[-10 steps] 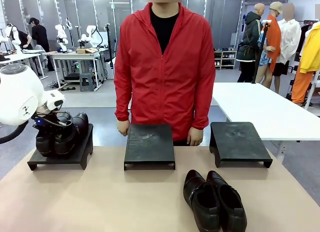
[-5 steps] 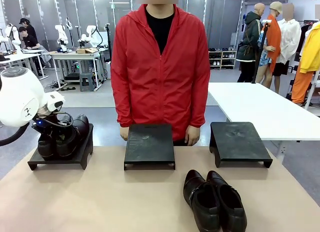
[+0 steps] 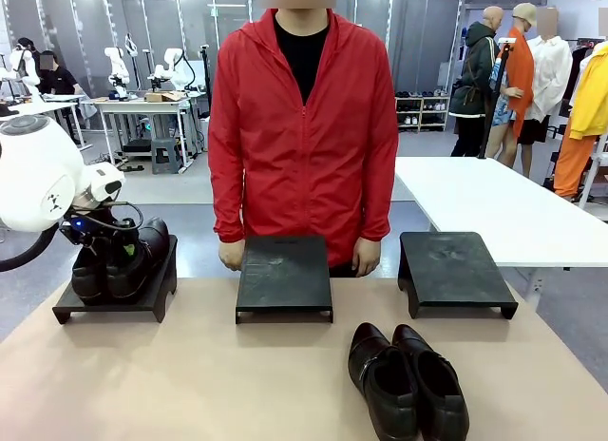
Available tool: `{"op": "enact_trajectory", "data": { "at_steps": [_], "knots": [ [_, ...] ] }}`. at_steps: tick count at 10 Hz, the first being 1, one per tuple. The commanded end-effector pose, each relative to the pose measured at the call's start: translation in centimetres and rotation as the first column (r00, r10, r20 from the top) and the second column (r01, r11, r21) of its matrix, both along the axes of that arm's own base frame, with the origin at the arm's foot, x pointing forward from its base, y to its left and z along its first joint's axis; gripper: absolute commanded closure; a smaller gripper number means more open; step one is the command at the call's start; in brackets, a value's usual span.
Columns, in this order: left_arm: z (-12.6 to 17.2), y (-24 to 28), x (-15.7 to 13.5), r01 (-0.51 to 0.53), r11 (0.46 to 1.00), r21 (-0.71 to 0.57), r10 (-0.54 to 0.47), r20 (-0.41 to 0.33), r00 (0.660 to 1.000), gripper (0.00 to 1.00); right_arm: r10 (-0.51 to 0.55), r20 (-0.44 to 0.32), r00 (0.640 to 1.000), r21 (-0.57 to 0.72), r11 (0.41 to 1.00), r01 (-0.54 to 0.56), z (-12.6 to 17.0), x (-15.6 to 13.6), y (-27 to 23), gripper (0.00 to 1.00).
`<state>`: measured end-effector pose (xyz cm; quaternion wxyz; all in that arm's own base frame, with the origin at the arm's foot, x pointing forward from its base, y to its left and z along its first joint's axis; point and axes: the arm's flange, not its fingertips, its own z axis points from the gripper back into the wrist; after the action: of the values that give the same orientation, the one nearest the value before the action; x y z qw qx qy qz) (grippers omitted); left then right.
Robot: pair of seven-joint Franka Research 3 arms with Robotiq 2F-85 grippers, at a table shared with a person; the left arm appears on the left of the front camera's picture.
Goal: Place the shoes on the stand as instructed by the person.
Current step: Pick up one pair of Shoes and place it on the Shoes Stand indicated by the person.
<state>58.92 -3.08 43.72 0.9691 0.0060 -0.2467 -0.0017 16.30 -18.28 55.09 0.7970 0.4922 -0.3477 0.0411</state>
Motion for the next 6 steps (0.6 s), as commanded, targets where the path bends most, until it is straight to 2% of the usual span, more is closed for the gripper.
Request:
{"op": "enact_trajectory", "data": {
  "at_steps": [1, 2, 3, 4, 6],
  "knots": [
    [1.2, -0.1, -1.5, -0.014, 1.000, -0.016, 0.013, -0.036, 0.999, 0.00, 0.005, 0.019, 1.000, 0.000, 1.000, -0.005, 0.2, 0.1, -0.1, 0.00],
    [1.4, -0.1, -2.0, -0.012, 1.000, 0.014, 0.013, -0.044, 0.999, 0.00, 0.005, 0.019, 1.000, 0.000, 1.000, -0.005, 0.2, 0.1, -0.1, 0.00],
    [1.4, -0.1, -2.5, -0.062, 0.997, 0.053, 0.064, -0.032, 0.997, 0.00, 0.005, 0.019, 1.000, 0.000, 1.000, -0.005, 0.2, 0.1, -0.1, 0.00],
    [1.1, 0.0, -1.0, -0.007, 1.000, -0.004, 0.007, -0.018, 1.000, 0.00, 0.005, 0.019, 1.000, 0.000, 1.000, -0.005, 0.2, 0.1, -0.1, 0.00],
    [1.1, 0.0, -1.0, -0.007, 1.000, -0.004, 0.007, -0.018, 1.000, 0.00, 0.005, 0.019, 1.000, 0.000, 1.000, -0.005, 0.2, 0.1, -0.1, 0.00]
  ]
}}
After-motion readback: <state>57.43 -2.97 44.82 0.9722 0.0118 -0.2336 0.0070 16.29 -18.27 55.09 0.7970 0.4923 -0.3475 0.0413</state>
